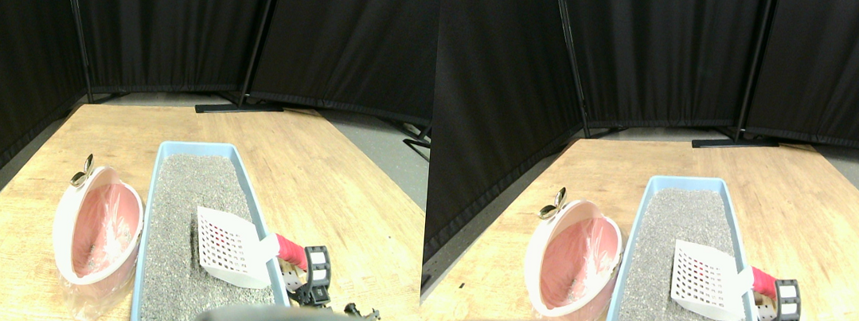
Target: Scoop (unimanual)
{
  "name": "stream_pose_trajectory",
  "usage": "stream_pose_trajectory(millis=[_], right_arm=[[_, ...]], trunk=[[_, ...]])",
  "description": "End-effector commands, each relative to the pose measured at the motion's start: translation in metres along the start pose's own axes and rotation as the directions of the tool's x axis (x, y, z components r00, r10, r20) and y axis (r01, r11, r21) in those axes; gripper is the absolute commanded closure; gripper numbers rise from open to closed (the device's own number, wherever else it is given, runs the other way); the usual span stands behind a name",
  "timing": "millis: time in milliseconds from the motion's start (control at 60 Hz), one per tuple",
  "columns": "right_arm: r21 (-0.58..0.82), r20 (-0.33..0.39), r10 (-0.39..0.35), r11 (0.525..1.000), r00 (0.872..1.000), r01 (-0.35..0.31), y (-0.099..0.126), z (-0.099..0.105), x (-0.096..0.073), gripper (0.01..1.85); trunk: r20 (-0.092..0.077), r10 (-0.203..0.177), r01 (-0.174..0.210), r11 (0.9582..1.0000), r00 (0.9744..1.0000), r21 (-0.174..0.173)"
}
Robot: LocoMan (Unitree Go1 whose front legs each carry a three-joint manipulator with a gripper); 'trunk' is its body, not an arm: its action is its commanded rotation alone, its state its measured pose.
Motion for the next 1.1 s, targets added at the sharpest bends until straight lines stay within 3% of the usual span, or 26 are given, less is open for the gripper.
stream_pose_trajectory(millis=[17,533,950,1017,1100], right_arm=[[0.009,0.015,-0.012,1.0,1.0,0.012,0.0,-0.002,0.005,0.85],[-0.003,-0.027,0.003,1.0,1.0,-0.003,0.001,-0.001,0.036,0.86],[0.001,-0.02,0.005,1.0,1.0,-0.005,0.003,0.0,0.04,0.87],[0.007,-0.003,0.007,1.0,1.0,-0.007,0.003,-0.001,0.04,1.0],[0.012,-0.002,-0.003,1.0,1.0,0.003,0.003,0.0,0.04,1.57]], trunk=[[-0.01,0.007,-0.007,0.9999,0.9999,-0.011],[-0.001,-0.006,0.006,1.0,1.0,0.004],[0.011,-0.015,0.015,0.9999,0.9998,0.008],[0.011,-0.015,0.015,0.9999,0.9998,0.008],[0.011,-0.015,0.015,0.9999,0.9998,0.008]])
